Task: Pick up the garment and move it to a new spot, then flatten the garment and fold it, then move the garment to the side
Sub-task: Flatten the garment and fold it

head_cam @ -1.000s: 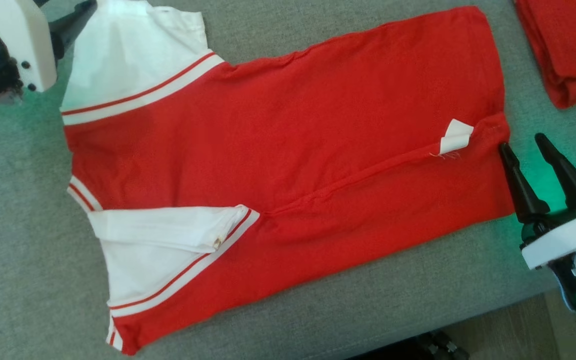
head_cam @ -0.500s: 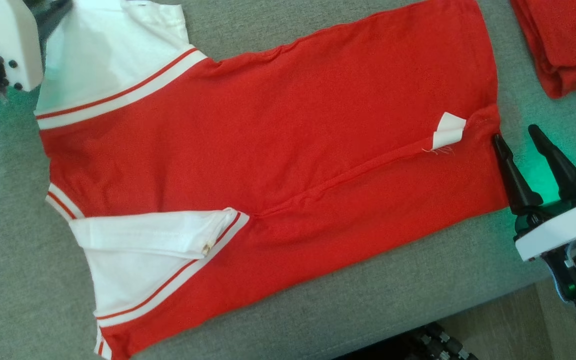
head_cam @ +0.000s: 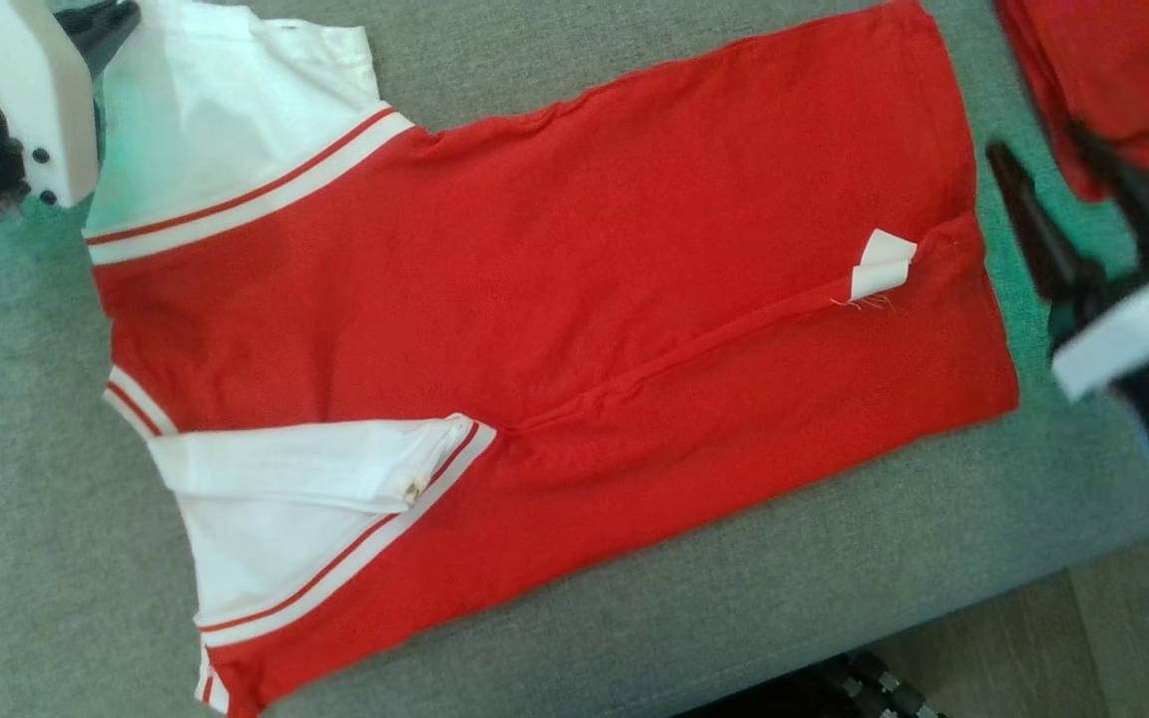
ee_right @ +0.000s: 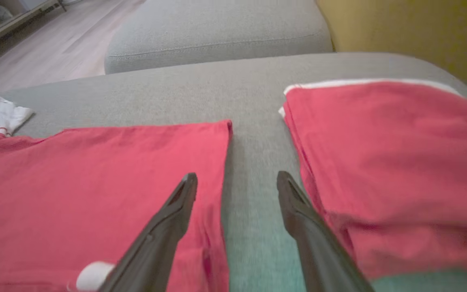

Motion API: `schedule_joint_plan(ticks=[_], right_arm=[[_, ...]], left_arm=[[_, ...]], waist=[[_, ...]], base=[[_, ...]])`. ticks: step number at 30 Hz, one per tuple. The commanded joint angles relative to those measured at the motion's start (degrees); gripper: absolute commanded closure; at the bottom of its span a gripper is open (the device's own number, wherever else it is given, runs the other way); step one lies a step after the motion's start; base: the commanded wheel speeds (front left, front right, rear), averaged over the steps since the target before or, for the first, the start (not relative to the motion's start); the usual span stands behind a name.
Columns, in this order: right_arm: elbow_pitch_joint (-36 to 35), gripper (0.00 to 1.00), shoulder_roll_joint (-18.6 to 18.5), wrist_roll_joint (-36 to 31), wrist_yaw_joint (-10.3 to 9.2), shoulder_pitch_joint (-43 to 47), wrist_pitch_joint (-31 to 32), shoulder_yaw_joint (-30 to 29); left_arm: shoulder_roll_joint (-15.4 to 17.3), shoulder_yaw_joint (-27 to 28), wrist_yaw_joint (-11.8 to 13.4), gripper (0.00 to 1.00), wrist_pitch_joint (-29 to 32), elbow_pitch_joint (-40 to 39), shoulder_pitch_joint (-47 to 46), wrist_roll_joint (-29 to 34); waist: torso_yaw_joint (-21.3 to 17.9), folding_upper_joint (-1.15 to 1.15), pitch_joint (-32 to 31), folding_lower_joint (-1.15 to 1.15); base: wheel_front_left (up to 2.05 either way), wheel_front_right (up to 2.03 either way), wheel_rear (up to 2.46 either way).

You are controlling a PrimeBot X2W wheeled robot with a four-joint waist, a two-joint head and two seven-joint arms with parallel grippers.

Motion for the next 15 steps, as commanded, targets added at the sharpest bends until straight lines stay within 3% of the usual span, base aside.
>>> schedule_joint_plan(ticks=[1,8,15], right_arm=[[-0.8,0.0,-2.2,0.0,-0.05,-1.3,0.9,0.8],[8.4,0.0,-3.3,-1.8,-0.05,-15.2,6.1,7.3],[18.8,0.0,-3.7,-3.3,-0.05,-23.3,7.5,14.0]], left_arm=[[2.9,2.3,0.1,1.0,-0.4,-1.4,-3.6,-0.4],[2.8,-1.1,0.1,1.0,-1.4,-2.8,-5.7,-1.2],[3.1,-4.2,0.1,1.0,-2.9,-4.2,-7.8,-2.1]], waist=[[0.2,0.0,-0.2,0.0],[2.3,0.0,0.1,0.0],[4.5,0.0,0.8,0.0]], base=[[0.0,0.0,0.0],[0.0,0.0,0.0],[0.0,0.0,0.0]])
